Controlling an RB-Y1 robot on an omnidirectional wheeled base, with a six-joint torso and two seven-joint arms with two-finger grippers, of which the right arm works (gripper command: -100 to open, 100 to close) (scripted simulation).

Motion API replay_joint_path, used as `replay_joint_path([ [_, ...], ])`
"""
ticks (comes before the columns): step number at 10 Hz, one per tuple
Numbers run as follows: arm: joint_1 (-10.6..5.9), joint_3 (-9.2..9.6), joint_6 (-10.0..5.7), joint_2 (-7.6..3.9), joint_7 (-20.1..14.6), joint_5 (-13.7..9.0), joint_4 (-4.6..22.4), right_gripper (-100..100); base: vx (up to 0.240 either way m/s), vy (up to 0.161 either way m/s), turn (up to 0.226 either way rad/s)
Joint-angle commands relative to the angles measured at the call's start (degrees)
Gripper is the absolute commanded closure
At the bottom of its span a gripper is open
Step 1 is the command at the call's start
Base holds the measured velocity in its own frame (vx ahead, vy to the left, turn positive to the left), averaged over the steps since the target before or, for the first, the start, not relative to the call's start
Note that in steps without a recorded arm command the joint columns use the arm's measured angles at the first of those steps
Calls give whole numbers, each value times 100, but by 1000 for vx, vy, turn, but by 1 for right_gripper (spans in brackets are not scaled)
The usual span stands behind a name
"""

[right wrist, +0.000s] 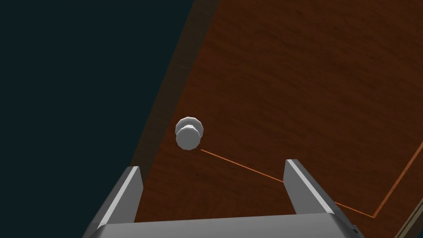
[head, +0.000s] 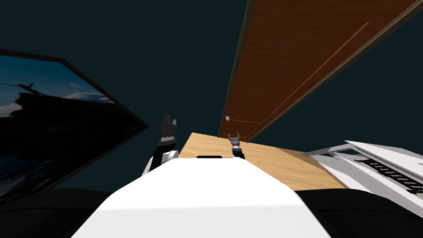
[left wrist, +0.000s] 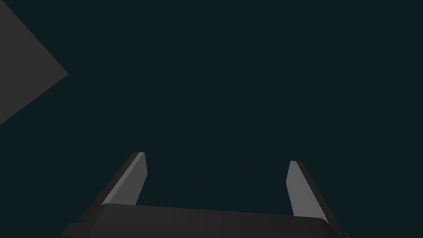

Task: Pull the door open

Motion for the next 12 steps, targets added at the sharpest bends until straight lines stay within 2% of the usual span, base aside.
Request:
replay_joint_path([
  [1, -34, 34, -82, -39, -244, -74, 186, -100, 91, 10, 13],
  [12, -209, 231, -542, -326, -1640, -522, 1277, -100, 100, 6, 15],
])
